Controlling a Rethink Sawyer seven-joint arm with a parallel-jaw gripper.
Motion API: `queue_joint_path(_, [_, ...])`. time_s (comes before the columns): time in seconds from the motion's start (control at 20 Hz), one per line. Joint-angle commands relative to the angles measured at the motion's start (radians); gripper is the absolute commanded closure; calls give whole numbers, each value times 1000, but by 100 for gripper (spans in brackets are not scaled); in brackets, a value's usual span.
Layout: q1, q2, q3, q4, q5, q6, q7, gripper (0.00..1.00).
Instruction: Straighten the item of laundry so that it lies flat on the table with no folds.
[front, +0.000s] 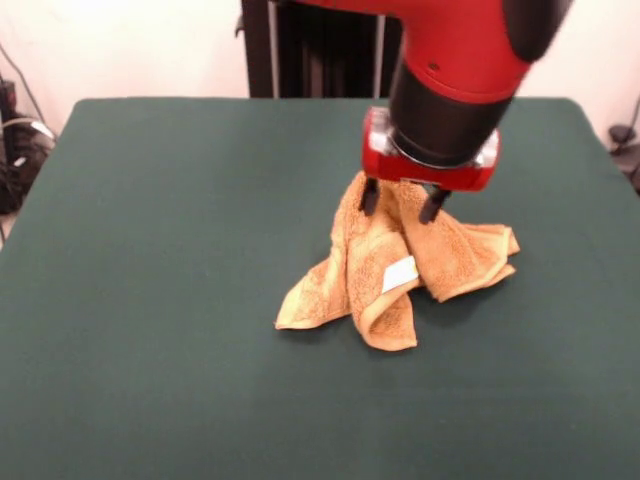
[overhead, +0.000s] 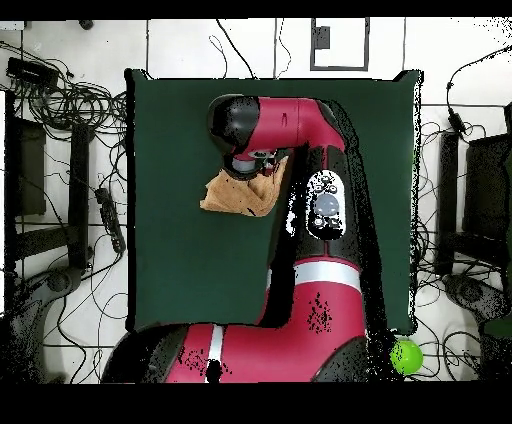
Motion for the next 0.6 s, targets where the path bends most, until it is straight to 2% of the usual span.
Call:
queue_joint_path(0.05, [62, 124, 28, -34, 35, 2, 274, 0])
queue_joint_path(0.35, [89, 172, 9, -69, 23, -28, 297, 0])
queue_joint_path(0.6, [92, 192, 14, -31, 34, -114, 309, 0])
